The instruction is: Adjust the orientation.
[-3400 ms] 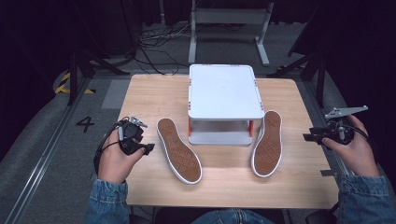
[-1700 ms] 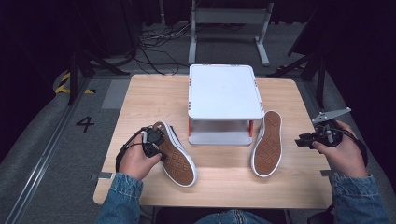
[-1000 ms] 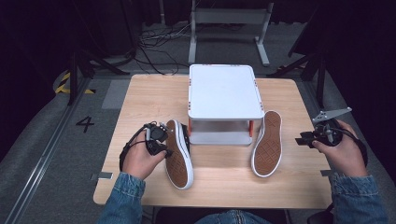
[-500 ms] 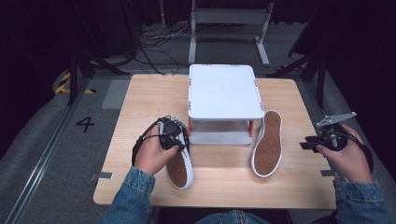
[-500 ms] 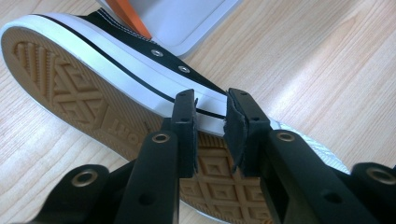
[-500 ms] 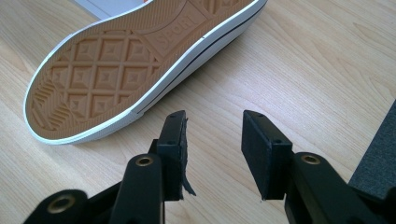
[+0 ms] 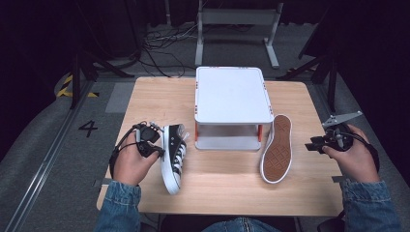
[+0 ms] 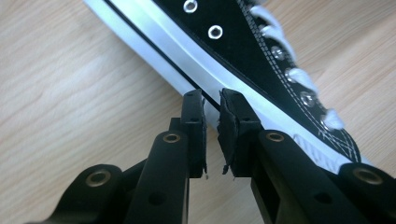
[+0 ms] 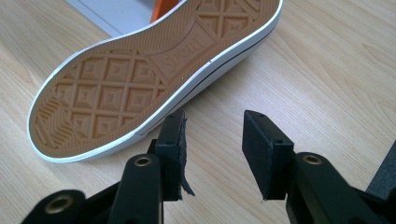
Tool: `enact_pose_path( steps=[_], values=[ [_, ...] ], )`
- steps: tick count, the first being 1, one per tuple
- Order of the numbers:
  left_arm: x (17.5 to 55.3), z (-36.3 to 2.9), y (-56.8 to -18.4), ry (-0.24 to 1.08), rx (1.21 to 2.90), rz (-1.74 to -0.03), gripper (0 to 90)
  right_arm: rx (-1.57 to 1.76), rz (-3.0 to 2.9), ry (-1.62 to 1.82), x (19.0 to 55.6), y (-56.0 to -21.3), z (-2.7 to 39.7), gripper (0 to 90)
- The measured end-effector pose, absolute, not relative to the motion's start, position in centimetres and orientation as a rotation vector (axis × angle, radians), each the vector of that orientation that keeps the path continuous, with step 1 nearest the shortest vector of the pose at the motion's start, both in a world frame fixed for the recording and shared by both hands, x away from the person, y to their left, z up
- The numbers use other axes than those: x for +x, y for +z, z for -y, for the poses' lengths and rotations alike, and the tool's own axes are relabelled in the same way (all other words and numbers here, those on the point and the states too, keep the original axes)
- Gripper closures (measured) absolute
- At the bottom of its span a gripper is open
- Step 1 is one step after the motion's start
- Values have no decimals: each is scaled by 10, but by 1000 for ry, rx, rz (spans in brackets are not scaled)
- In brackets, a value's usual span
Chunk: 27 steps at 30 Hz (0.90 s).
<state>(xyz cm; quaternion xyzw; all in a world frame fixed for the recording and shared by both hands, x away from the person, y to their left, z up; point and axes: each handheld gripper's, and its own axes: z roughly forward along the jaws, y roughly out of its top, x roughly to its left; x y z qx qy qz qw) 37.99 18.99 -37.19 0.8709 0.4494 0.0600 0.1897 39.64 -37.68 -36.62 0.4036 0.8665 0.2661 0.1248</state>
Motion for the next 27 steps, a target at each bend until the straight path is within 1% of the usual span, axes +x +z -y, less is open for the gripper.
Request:
enact_pose_path(
  steps=[2,3,5,7,8,11,13,14,15,16,17,19,20,23,26,27],
  values=[
    [379,-193,-373,178,2458,-1288,808,1175,-2524,775,397,-365,376,608],
    [379,-199,-378,198,2495,-1346,811,1170,-2523,778,397,-365,376,607],
    [378,-208,-383,185,2508,-1407,828,1168,-2518,781,397,-364,376,607],
    [378,-217,-389,163,2481,-1454,828,1167,-2517,784,398,-363,376,607],
    [378,-217,-389,163,2481,-1454,828,1167,-2517,784,398,-363,376,607],
    [380,-228,-404,142,2518,-1538,825,1167,-2514,783,398,-363,377,603],
    [381,-232,-410,125,2515,-1567,808,1166,-2512,782,398,-363,377,601],
    [380,-235,-410,106,2492,-1564,784,1167,-2511,785,398,-363,377,601],
    [379,-238,-408,90,2468,-1556,778,1166,-2511,785,398,-362,377,600],
    [377,-241,-406,85,2452,-1555,749,1168,-2509,787,398,-362,378,599],
    [373,-244,-402,84,2442,-1560,746,1167,-2505,787,398,-362,378,599],
    [368,-248,-399,74,2450,-1567,725,1170,-2503,786,398,-361,379,597],
    [365,-248,-399,60,2462,-1571,713,1169,-2504,785,398,-361,379,597],
    [358,-248,-406,-62,2557,-1581,715,1168,-2509,780,399,-362,377,596],
    [354,-244,-413,-186,2621,-1531,747,1153,-2513,779,400,-362,375,595],
    [353,-242,-413,-181,2635,-1511,781,1148,-2515,779,400,-362,374,595]
  ],
)
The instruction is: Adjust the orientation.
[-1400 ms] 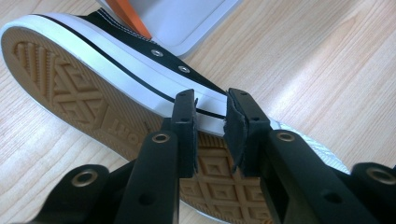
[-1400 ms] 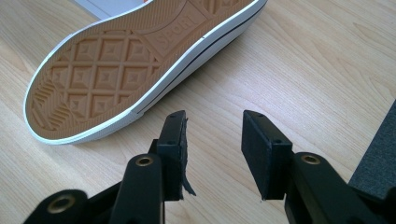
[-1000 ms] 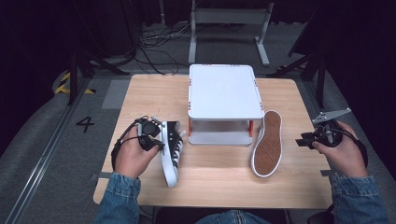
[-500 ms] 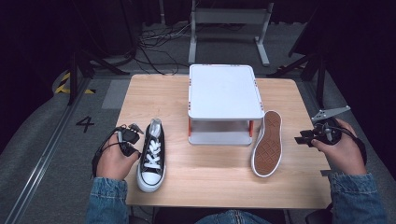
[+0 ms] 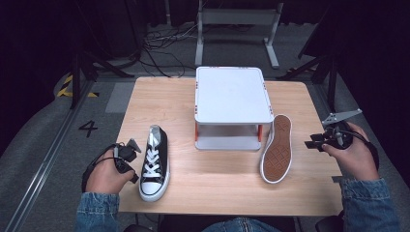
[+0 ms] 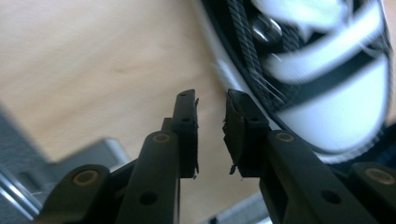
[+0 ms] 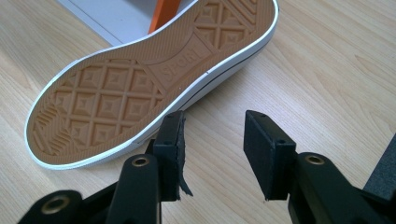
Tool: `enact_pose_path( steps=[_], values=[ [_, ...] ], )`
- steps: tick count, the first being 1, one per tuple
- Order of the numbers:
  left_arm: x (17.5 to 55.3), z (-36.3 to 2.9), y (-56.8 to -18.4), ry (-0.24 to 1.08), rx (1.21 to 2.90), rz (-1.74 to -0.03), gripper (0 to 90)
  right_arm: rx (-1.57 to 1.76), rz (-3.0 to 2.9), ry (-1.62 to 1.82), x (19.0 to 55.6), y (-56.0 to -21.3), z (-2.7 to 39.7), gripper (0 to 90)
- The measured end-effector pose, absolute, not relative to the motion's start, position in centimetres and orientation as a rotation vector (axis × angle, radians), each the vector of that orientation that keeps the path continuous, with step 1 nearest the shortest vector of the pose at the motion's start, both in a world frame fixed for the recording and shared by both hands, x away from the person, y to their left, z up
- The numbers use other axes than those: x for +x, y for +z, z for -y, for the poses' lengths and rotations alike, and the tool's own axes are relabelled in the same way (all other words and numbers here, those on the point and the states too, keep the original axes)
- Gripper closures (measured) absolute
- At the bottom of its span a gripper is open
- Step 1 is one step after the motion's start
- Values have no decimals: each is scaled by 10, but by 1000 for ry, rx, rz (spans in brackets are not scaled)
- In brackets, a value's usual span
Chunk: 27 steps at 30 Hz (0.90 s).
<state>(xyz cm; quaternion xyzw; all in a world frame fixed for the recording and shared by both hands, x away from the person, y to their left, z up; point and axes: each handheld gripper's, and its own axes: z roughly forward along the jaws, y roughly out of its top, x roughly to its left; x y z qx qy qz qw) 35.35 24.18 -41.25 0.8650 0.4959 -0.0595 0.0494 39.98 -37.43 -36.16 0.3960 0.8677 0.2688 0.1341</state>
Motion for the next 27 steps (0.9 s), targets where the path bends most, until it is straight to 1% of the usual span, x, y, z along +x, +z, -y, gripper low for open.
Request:
enact_pose_path(
  steps=[1,2,5,7,11,15,18,20,23,25,27],
  values=[
    [353,-240,-411,-174,2636,-1523,803,1145,-2517,779,400,-362,374,595],
    [354,-239,-411,-167,2633,-1523,788,1143,-2516,780,400,-362,373,595],
    [356,-231,-412,-190,2648,-1463,789,1141,-2514,780,399,-361,373,593],
    [357,-224,-412,-191,2648,-1421,765,1142,-2510,782,399,-361,374,592],
    [362,-199,-414,-174,2674,-1337,731,1144,-2505,782,398,-361,376,587],
    [372,-173,-416,-149,2663,-1243,723,1148,-2503,780,397,-362,377,580],
    [380,-155,-417,-106,2657,-1167,698,1151,-2503,778,394,-363,378,575],
    [382,-152,-415,-90,2650,-1143,643,1154,-2498,777,393,-363,380,571],
    [379,-161,-401,-29,2632,-1131,547,1170,-2485,779,389,-362,385,565],
    [379,-169,-391,79,2630,-1112,464,1183,-2476,772,388,-363,388,561],
    [380,-175,-384,167,2630,-1087,410,1193,-2472,763,386,-365,390,555]
  ],
)
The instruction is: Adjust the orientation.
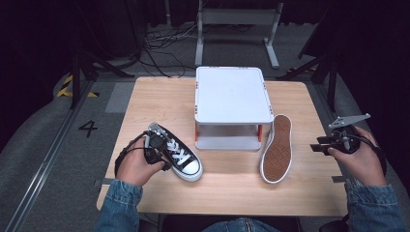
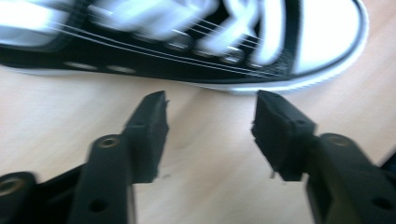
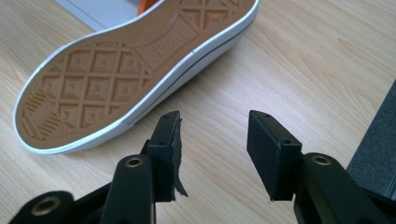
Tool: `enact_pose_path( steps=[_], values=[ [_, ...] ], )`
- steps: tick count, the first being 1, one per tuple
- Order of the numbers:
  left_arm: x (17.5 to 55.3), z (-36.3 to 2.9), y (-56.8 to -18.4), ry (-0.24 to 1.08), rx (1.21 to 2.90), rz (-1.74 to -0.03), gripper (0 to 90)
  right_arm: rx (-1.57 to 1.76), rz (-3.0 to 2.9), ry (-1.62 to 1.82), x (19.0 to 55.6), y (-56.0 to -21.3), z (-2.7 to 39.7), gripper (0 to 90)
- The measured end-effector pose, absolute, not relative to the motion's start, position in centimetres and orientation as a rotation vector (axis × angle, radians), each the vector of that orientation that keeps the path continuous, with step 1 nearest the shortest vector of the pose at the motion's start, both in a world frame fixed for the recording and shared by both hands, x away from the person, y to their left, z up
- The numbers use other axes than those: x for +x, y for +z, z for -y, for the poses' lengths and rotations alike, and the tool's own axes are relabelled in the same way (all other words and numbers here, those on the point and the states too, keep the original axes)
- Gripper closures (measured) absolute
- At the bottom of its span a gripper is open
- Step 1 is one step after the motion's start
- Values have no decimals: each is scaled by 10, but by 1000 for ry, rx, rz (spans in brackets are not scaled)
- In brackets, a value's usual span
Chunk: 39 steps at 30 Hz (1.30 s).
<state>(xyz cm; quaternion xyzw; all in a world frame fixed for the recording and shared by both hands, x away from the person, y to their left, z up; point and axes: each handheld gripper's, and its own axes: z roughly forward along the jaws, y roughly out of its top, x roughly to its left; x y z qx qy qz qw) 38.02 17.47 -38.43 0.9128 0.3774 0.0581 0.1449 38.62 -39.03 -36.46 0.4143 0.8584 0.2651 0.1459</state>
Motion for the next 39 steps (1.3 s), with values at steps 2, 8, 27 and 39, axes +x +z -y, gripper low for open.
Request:
enact_pose_path(
  steps=[2,8,27,39],
  values=[
    [385,-179,-377,265,2636,-1032,328,1200,-2474,758,384,-366,391,553],
    [407,-181,-369,385,2645,-926,230,1223,-2458,739,374,-367,397,547],
    [415,-173,-408,186,2981,-747,526,1181,-2490,735,372,-372,395,517],
    [399,-219,-401,148,2742,-1354,786,1111,-2520,767,390,-370,379,513]
  ],
)
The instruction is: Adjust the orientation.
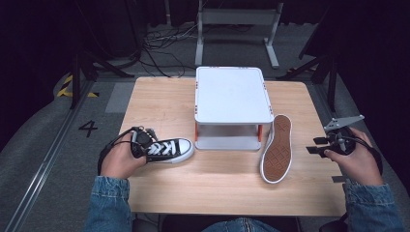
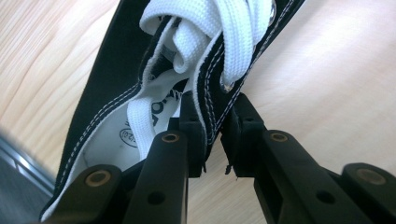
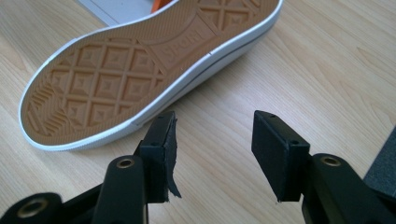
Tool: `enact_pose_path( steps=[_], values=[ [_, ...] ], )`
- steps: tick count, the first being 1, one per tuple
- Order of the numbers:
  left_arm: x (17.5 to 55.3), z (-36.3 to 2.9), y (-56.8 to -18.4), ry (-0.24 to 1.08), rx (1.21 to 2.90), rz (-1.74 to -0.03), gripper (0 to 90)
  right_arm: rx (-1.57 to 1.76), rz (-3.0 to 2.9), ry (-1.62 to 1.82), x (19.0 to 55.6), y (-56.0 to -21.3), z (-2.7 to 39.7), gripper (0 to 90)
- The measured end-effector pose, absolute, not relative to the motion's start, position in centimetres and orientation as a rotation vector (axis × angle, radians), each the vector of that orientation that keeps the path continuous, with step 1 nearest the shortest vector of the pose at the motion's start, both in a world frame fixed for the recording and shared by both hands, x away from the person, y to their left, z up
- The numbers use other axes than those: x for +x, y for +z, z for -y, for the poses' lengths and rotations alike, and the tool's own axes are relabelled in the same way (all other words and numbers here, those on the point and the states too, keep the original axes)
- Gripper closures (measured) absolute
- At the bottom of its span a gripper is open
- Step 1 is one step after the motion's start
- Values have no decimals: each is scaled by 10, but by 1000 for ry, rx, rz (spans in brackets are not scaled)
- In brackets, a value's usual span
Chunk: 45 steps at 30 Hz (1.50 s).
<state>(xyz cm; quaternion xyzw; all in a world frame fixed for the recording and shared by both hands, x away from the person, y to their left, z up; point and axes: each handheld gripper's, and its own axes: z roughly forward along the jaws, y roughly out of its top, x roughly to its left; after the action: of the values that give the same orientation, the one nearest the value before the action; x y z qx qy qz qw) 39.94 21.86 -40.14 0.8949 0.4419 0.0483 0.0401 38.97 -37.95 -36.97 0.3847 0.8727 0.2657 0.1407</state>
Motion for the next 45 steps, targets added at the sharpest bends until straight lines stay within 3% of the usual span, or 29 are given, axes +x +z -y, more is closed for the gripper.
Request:
enact_pose_path(
  steps=[3,5,6,12,15,21,25,31,33,37,40,42,45],
  values=[
    [397,-219,-400,161,2677,-1479,788,1094,-2534,763,393,-370,374,513],
    [394,-209,-396,56,2667,-1353,741,1089,-2536,763,393,-370,373,513],
    [394,-209,-396,56,2667,-1353,656,1089,-2536,763,393,-370,373,513],
    [388,-166,-387,-113,2651,-1036,512,1098,-2532,762,392,-371,374,506],
    [386,-153,-383,-77,2652,-969,475,1103,-2529,764,391,-371,375,504],
    [383,-165,-369,48,2629,-1024,459,1115,-2518,769,389,-371,380,503],
    [389,-177,-368,215,2613,-1070,363,1116,-2520,761,389,-372,380,501],
    [402,-173,-383,255,2653,-1032,274,1121,-2518,755,384,-373,382,494],
    [407,-165,-391,235,2687,-973,276,1129,-2511,754,383,-373,384,490],
    [414,-166,-397,276,2730,-998,327,1132,-2511,752,380,-374,387,486],
    [417,-168,-402,257,2717,-1024,318,1139,-2511,749,379,-374,388,484],
    [416,-168,-401,318,2741,-1013,410,1137,-2511,753,379,-374,387,483],
    [414,-171,-396,344,2713,-1044,618,1132,-2515,751,379,-375,386,484]
  ],
)
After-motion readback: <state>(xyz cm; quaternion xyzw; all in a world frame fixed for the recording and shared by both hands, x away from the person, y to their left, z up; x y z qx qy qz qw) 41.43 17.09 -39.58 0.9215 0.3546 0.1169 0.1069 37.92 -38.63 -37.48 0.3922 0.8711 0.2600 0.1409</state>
